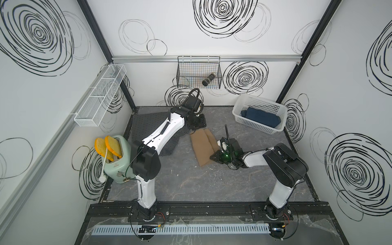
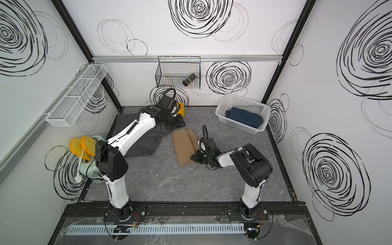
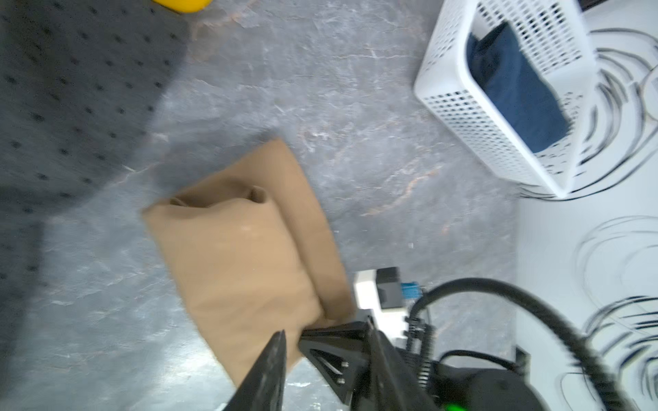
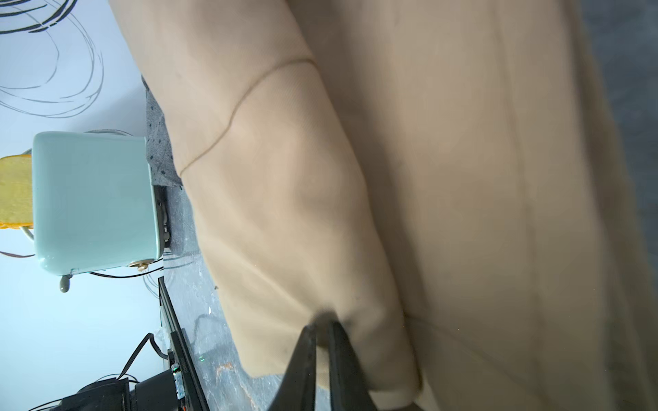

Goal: Roll up the skirts
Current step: Roll the skirt at the center of the board.

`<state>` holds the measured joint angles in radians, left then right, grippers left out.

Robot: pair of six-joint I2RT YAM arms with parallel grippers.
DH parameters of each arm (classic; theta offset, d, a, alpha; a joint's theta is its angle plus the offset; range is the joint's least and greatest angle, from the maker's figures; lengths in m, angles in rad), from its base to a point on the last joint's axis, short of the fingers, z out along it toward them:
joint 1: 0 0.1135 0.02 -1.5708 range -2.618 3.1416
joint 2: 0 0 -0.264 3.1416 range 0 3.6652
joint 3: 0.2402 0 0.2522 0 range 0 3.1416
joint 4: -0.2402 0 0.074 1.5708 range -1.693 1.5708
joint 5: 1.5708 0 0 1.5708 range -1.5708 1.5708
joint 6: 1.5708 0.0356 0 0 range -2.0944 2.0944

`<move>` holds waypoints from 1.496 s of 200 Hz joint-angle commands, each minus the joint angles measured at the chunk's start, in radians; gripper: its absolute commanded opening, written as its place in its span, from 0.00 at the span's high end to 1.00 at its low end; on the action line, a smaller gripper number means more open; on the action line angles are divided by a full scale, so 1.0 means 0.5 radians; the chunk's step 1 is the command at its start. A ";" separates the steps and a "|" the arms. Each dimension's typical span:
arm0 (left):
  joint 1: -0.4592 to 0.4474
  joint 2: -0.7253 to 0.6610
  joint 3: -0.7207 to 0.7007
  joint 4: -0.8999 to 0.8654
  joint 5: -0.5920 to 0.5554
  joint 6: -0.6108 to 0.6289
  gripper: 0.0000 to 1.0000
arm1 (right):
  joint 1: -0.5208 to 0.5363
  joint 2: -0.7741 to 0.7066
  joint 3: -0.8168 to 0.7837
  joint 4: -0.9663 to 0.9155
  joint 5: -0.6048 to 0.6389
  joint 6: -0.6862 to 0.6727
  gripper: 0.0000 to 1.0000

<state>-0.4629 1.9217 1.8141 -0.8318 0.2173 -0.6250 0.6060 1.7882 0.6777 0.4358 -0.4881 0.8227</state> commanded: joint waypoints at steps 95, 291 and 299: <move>-0.034 0.936 0.447 -0.126 -0.250 -0.159 0.67 | -0.035 -0.049 0.023 -0.355 0.022 -0.048 0.77; -0.025 0.541 0.635 -0.095 0.149 -0.087 0.14 | -0.390 -0.132 0.657 -1.241 0.289 -0.597 0.02; 0.001 0.447 0.481 -0.092 0.043 -0.053 0.15 | -0.379 -0.106 0.685 -1.236 0.296 -0.599 0.02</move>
<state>-0.5148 2.2906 2.1857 -0.8570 0.2859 -0.7128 0.4026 1.7073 0.9810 -0.2008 -0.2859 0.5571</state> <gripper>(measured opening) 0.861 0.976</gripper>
